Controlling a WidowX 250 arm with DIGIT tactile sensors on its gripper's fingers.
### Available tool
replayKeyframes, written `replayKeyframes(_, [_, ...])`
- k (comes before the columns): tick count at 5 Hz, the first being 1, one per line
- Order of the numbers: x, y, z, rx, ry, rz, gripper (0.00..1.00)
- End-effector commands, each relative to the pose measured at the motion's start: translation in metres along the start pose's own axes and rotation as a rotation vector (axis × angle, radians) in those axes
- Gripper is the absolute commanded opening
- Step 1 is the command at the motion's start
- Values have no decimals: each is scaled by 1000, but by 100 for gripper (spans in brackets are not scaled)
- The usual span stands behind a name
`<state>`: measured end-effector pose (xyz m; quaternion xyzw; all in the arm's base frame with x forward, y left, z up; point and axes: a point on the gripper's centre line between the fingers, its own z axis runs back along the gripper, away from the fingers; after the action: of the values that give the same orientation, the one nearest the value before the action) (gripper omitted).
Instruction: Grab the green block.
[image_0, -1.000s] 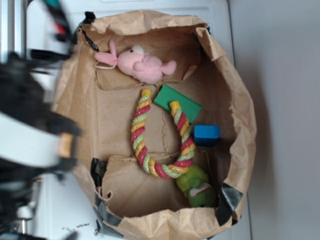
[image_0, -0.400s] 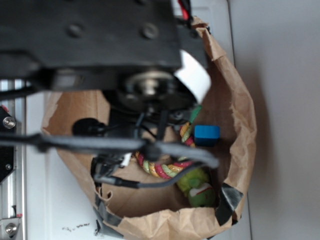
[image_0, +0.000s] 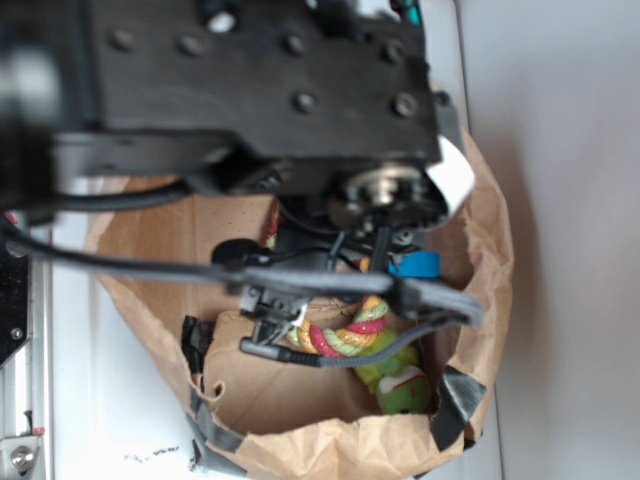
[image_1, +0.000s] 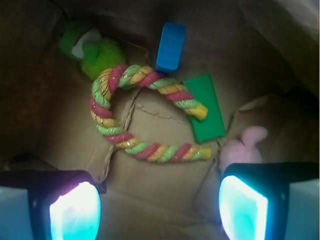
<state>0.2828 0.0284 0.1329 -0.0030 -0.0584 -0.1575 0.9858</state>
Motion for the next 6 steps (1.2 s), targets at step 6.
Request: replayKeyframes(6, [18, 39, -22, 23, -103, -128, 100])
